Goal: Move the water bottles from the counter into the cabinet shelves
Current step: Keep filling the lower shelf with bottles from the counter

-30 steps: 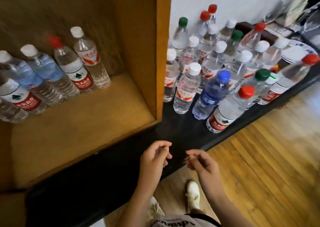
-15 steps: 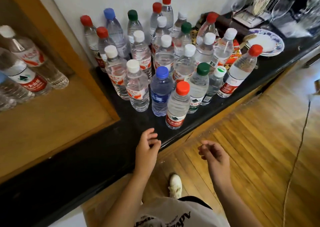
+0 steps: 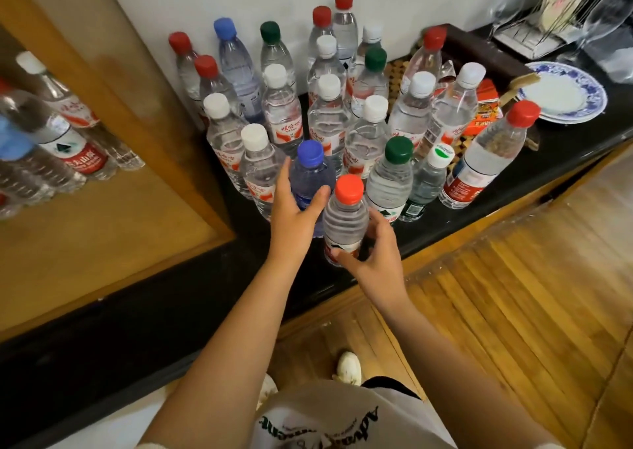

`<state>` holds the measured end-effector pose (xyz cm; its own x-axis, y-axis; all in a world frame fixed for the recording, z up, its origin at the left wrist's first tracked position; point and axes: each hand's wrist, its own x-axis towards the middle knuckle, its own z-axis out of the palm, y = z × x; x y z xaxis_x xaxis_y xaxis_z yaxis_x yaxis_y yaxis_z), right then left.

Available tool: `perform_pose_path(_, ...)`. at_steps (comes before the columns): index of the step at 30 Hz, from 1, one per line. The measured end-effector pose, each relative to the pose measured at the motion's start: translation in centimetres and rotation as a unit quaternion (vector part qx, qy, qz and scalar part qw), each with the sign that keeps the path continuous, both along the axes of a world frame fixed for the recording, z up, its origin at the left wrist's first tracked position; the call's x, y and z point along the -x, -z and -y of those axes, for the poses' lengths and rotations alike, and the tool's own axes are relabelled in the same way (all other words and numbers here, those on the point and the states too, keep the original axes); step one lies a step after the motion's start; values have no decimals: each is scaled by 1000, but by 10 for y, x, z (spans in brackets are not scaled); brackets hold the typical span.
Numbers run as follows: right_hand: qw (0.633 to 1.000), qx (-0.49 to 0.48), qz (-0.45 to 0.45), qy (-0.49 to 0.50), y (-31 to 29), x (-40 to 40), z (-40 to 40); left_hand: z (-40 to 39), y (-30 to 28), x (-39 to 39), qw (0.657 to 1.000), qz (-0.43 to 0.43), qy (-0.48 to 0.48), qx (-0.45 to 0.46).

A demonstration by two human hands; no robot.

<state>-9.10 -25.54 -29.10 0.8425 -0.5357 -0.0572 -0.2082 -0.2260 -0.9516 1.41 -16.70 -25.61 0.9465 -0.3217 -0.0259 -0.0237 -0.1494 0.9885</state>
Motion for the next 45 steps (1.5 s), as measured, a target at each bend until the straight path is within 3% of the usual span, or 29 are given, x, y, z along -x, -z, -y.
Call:
perform_pose_path(18, 998, 30, 21, -46, 0, -9, 1, -31, -7, 20, 999, 25, -44, -5)
perform_pose_path(26, 989, -15, 19, -146, -8, -13, -53, -139, -12, 35, 991, 24, -135, 11)
perform_pose_path(35, 964, -34, 37, -259, -25, -81, -182, -279, -31, -23, 966, 73, -248, 21)
perform_pose_path(45, 987, -26, 12, -157, -37, -185, -243, -392, -34, -97, 930, 112, -347, -48)
